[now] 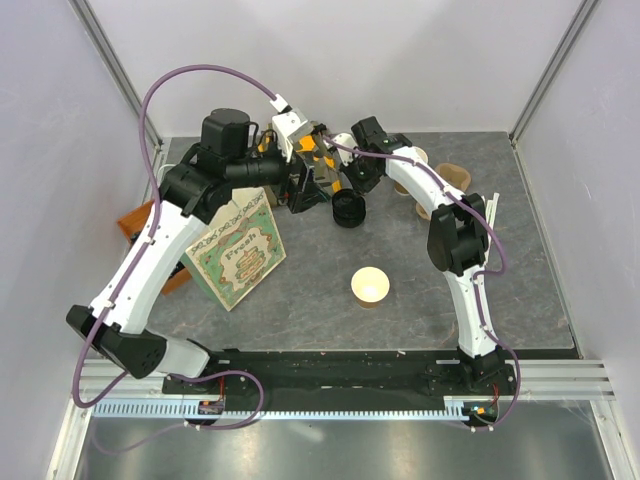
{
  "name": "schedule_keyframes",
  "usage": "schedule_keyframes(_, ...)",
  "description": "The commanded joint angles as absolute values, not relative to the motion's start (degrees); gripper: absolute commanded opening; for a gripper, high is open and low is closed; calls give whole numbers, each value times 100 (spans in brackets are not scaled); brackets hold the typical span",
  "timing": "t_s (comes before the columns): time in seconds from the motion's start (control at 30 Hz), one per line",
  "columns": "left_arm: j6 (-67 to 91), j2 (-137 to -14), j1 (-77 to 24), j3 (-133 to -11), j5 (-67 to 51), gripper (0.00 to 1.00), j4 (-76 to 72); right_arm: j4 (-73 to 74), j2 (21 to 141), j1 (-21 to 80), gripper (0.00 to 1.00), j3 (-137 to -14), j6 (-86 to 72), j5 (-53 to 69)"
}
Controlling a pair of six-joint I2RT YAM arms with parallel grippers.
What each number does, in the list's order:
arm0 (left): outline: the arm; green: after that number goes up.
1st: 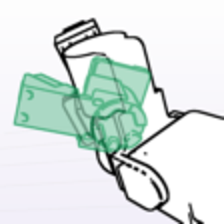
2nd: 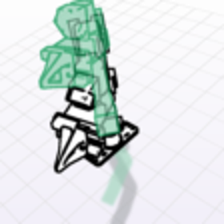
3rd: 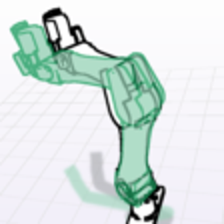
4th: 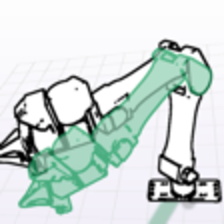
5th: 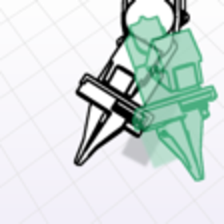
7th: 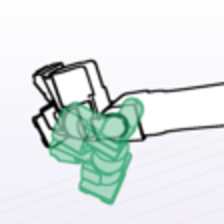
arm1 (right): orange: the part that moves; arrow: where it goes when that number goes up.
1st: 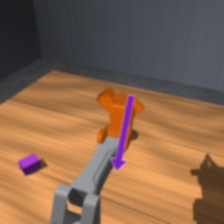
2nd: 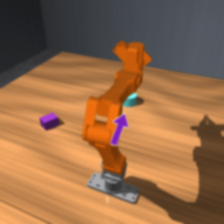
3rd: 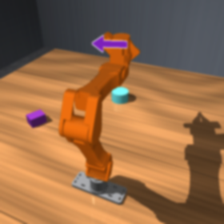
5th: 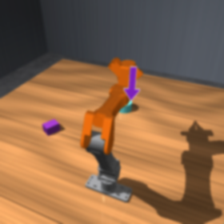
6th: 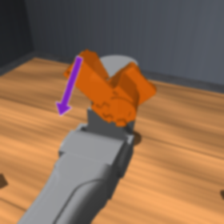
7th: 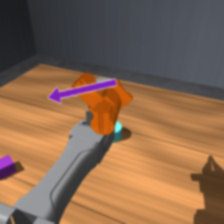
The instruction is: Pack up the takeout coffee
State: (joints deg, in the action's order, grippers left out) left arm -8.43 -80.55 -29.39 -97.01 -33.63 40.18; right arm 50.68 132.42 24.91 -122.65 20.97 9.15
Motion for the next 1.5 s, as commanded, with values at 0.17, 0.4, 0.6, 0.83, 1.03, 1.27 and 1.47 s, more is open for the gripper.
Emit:
schedule_keyframes(0.17,-774,-8235,-2971,-9764,-3577,92,3841,5054,12973,2400,0,-12656,1943,1125)
schedule_keyframes(0.4,-1072,-8271,-2997,-9756,-3603,93,3665,5124,12710,2180,0,-12814,1758,1660)
schedule_keyframes(0.6,-1897,-8016,-3023,-9669,-4067,95,3682,5291,12218,2145,0,-12771,1670,1898)
schedule_keyframes(0.83,-4153,-7173,-3936,-8816,-3509,95,4068,5660,11067,2083,0,-11876,1617,2741)
schedule_keyframes(1.03,-6633,-6750,-5132,-7762,-2110,91,4097,6108,10144,2083,0,-10531,1704,3734)
schedule_keyframes(1.27,-7189,-6671,-5897,-7120,-1486,81,3035,6565,9300,2092,0,-9222,1670,4684)
schedule_keyframes(1.47,-7857,-6627,-6284,-6716,-1310,80,2962,6645,8781,2074,0,-8491,1705,5422)
